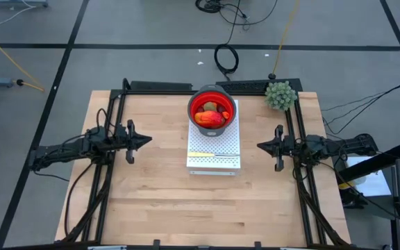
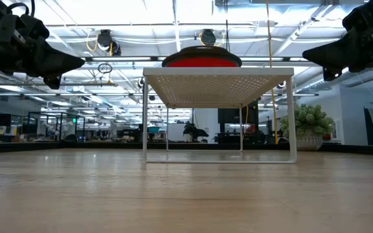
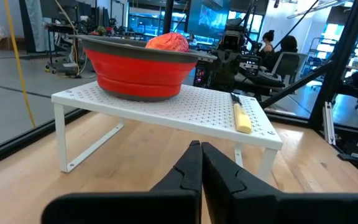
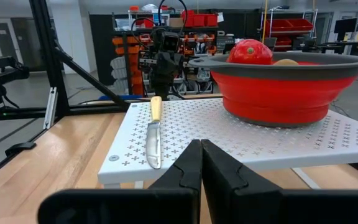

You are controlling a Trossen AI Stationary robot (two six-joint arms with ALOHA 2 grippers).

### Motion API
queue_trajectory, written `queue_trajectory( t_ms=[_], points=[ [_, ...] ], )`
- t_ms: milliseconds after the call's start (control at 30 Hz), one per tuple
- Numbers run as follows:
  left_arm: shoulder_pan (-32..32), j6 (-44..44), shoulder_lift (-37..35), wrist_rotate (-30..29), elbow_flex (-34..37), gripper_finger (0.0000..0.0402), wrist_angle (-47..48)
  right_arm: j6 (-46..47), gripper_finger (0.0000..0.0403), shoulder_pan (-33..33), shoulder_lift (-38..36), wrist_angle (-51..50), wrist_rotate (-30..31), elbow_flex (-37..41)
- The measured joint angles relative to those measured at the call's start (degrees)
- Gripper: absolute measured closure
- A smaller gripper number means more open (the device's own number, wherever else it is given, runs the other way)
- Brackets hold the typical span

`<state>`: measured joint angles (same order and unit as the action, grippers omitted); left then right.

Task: Pick & Place Fruit
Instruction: Return to Home Position

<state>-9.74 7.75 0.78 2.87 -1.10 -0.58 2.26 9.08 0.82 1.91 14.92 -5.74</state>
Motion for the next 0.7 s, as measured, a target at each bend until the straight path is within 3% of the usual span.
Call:
queue_trajectory(
  t_ms=[700],
  points=[
    [0.0, 0.0, 0.0, 0.0, 0.02, 0.0378, -0.02, 0.02, 0.0403, 0.0, 0.0, 0.0, -0.02, 0.0]
  ],
)
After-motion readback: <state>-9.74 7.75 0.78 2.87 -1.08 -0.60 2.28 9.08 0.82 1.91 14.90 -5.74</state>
